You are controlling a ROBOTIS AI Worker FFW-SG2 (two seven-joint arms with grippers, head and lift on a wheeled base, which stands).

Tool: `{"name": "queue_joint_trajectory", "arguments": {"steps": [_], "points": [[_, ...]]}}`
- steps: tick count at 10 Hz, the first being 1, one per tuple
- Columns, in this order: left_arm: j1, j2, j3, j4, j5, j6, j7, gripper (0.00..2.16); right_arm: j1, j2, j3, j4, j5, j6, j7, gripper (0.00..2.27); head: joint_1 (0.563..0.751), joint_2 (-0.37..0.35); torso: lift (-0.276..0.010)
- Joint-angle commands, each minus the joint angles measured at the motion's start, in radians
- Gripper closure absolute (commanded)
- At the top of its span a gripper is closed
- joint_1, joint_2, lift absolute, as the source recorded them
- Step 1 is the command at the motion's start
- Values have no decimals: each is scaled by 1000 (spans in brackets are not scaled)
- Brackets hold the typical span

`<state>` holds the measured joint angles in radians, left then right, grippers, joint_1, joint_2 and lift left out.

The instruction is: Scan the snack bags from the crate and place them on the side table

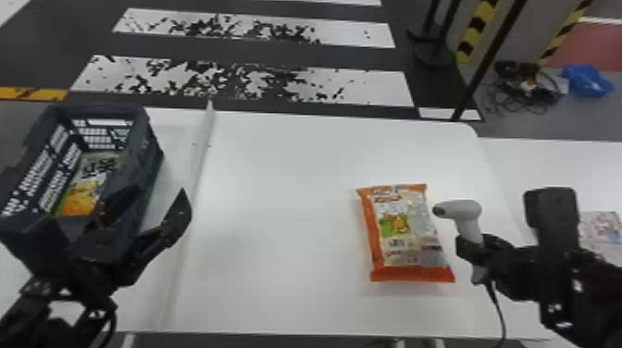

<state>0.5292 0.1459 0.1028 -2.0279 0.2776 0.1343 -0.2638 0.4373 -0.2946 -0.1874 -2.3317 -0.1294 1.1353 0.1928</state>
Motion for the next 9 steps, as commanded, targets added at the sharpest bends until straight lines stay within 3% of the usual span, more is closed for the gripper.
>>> {"name": "queue_joint_trajectory", "arguments": {"steps": [1,6,9], "points": [[0,1,-2,0,0,0,0,161,-34,-3,-44,75,-15,-71,1,2250,695,-108,-81],[8,0,-3,-11,0,3,0,161,-169,-44,-43,411,-19,-265,5,2250,695,-200,-81],[14,0,-6,-15,0,3,0,161,-224,-74,-24,540,-18,-305,7,2250,695,-234,-81]]}}
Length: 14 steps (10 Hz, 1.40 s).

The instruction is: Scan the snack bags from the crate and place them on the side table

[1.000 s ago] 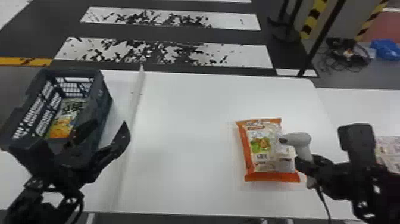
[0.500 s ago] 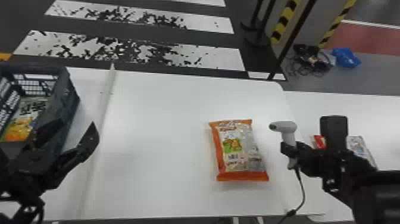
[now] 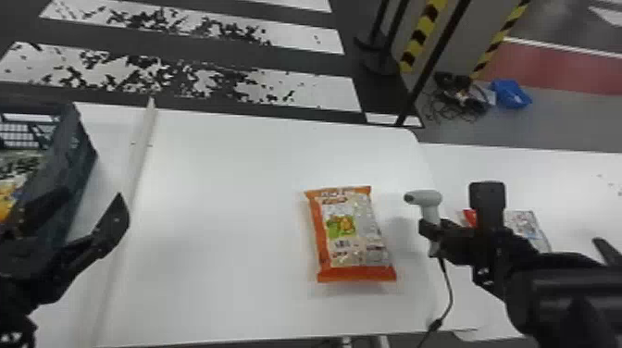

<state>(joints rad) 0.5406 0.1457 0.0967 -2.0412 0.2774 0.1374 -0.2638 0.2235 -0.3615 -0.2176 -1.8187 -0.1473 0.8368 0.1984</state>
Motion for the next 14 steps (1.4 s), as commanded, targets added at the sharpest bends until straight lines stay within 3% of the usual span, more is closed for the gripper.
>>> {"name": "queue_joint_trajectory", "arguments": {"steps": [1,5,7,8,10,12,14], "points": [[4,0,0,-7,-1,3,0,161,-21,-10,14,53,3,-15,3,2250,695,-242,-81],[15,2,0,-30,-3,6,0,161,-29,-16,41,93,8,-37,6,2128,695,-248,-81],[22,2,0,-33,-3,6,0,161,-26,-14,46,98,5,-37,6,1764,695,-246,-81],[25,2,0,-36,-3,3,0,161,-21,-14,46,98,0,-37,6,1443,695,-245,-81],[32,2,0,-39,-3,3,0,161,-15,-14,35,94,-11,-37,4,488,695,-244,-81],[36,2,0,-43,-1,3,0,161,3,-14,9,67,-24,-37,1,174,695,-249,-81],[39,2,0,-43,-1,0,0,161,71,-13,-55,-41,-87,-31,-1,167,695,-260,-81]]}}
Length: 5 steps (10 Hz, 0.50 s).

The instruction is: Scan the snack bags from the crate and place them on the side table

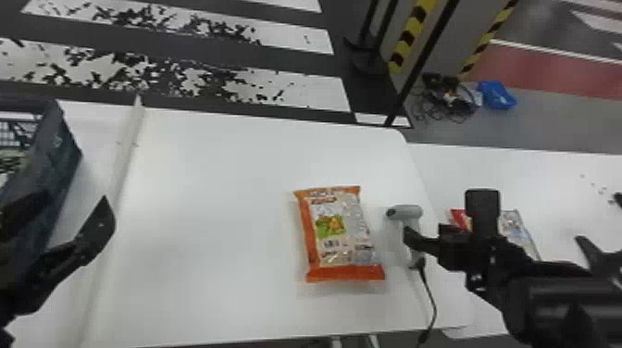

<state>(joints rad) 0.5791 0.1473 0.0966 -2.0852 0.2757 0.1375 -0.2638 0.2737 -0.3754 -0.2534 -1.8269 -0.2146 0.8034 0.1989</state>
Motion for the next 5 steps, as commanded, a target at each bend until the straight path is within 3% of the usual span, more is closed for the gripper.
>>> {"name": "queue_joint_trajectory", "arguments": {"steps": [1,5], "points": [[1,-2,0,0,-1,0,0,161,59,1,-52,-98,-69,30,14,167,695,-263,-81],[-2,-5,0,5,-1,0,0,161,101,21,-168,-186,-342,236,177,167,695,-209,-81]]}}
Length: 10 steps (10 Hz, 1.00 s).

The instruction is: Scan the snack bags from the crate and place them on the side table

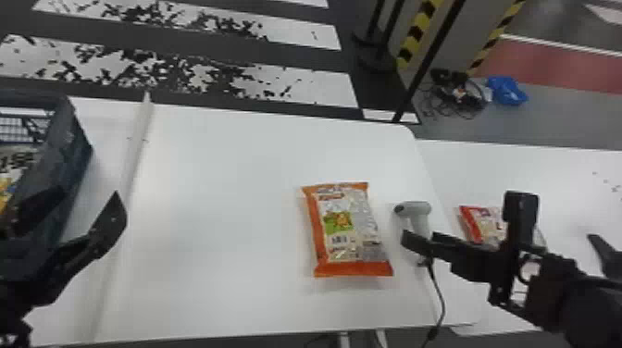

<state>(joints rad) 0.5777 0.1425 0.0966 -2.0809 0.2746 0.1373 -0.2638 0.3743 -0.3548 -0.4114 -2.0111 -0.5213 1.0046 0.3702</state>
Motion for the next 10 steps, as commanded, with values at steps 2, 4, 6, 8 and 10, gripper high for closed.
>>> {"name": "queue_joint_trajectory", "arguments": {"steps": [2,4,6,8,10], "points": [[-2,0,0,4,0,-3,0,161,-9,4,2,8,-46,66,27,167,695,-183,-81],[-7,0,0,10,0,-3,0,161,-23,2,32,45,-46,66,52,167,695,-160,-81],[-7,2,0,12,0,-3,-2,161,-60,0,72,114,-20,66,115,167,695,-142,-81],[-7,3,2,15,2,-3,-6,161,-89,-3,115,172,18,35,162,164,695,-115,-81],[-6,3,2,18,2,-15,-8,161,-113,-13,163,221,99,-30,223,100,695,-101,-81]]}}
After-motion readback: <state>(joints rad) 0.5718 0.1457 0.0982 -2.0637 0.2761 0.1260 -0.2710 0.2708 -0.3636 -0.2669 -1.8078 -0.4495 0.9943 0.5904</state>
